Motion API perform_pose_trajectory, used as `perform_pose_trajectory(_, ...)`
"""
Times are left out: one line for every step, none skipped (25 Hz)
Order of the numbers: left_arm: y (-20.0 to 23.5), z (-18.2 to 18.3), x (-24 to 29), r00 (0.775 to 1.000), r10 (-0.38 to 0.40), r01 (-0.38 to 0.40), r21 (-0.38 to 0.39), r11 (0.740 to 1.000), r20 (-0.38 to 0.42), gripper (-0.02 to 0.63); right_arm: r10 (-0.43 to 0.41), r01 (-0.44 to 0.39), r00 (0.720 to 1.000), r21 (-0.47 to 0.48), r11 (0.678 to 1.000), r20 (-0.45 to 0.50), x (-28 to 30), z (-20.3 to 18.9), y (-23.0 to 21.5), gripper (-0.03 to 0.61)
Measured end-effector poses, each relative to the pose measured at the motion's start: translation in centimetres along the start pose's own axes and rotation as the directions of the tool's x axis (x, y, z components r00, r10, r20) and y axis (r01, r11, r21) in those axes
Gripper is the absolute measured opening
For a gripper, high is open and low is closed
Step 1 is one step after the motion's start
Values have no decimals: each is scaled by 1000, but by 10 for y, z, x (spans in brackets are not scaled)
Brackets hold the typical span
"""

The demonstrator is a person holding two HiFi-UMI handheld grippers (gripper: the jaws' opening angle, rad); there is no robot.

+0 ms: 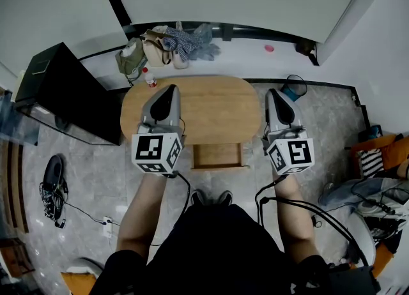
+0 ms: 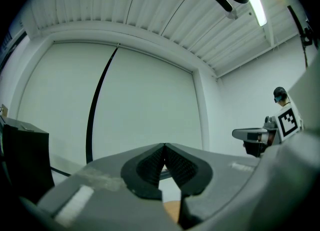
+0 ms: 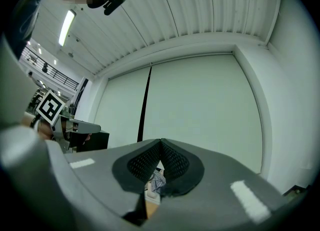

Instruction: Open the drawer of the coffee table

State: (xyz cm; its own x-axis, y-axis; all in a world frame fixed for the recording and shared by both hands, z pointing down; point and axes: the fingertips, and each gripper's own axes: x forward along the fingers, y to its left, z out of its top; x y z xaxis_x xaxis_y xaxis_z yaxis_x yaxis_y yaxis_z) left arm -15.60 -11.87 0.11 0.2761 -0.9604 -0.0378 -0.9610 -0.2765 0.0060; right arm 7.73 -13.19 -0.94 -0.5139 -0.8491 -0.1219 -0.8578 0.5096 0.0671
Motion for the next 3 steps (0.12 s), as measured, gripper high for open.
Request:
perform_pose_trajectory(1, 0, -1, 1000, 0, 0, 0, 1000, 1, 2, -1, 1, 1000, 0, 1000, 0, 0, 0, 1, 2)
perform_pose_trajectory(1, -1, -2, 1000, 0, 0, 0, 1000, 1, 2, -2, 2, 1000, 0, 1000, 1, -1, -1, 2, 2)
perform_pose_trajectory(2, -2, -2, 1000, 0, 0, 0, 1000, 1, 2, -2, 2, 1000, 0, 1000, 1, -1, -1, 3, 2)
